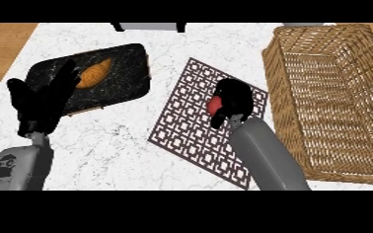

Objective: Pick the bell pepper from the placemat and place it in the basket

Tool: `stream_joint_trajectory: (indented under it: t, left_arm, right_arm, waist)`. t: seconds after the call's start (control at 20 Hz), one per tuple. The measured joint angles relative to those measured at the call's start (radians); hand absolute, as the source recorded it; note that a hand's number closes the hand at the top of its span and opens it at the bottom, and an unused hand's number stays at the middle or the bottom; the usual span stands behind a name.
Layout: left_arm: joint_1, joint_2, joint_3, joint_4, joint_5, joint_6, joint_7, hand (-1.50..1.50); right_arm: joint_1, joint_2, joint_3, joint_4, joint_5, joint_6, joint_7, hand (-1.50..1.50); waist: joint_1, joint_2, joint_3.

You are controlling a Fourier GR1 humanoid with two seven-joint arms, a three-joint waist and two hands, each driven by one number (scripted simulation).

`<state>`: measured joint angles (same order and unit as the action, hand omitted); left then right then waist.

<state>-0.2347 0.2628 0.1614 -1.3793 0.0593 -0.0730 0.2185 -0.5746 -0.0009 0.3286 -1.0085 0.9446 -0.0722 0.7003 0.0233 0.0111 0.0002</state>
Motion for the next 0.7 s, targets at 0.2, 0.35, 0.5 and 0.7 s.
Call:
stream_joint_trajectory:
  t: [0.2,0.35,0.5,0.7]
  left_arm:
    - [-0.012,-0.003,-0.010,-0.005,-0.001,-0.006,-0.001,0.00]
    - [-0.028,-0.008,-0.021,-0.004,-0.003,-0.010,-0.002,0.00]
    - [-0.043,-0.013,-0.036,-0.006,-0.007,-0.016,-0.001,0.00]
    - [-0.058,-0.011,-0.045,-0.006,-0.009,-0.027,0.004,0.00]
  right_arm:
    - [-0.086,0.001,-0.149,0.034,-0.020,-0.138,0.216,1.50]
    - [-0.168,-0.001,-0.224,0.048,0.001,-0.261,0.303,1.50]
    - [-0.247,-0.003,-0.271,0.062,0.060,-0.388,0.314,1.50]
    - [-0.361,-0.015,-0.318,0.118,0.189,-0.503,0.333,1.50]
  waist:
    - [0.027,0.016,0.001]
    - [0.052,0.024,0.001]
    - [0.075,0.029,0.000]
    - [0.097,0.030,-0.004]
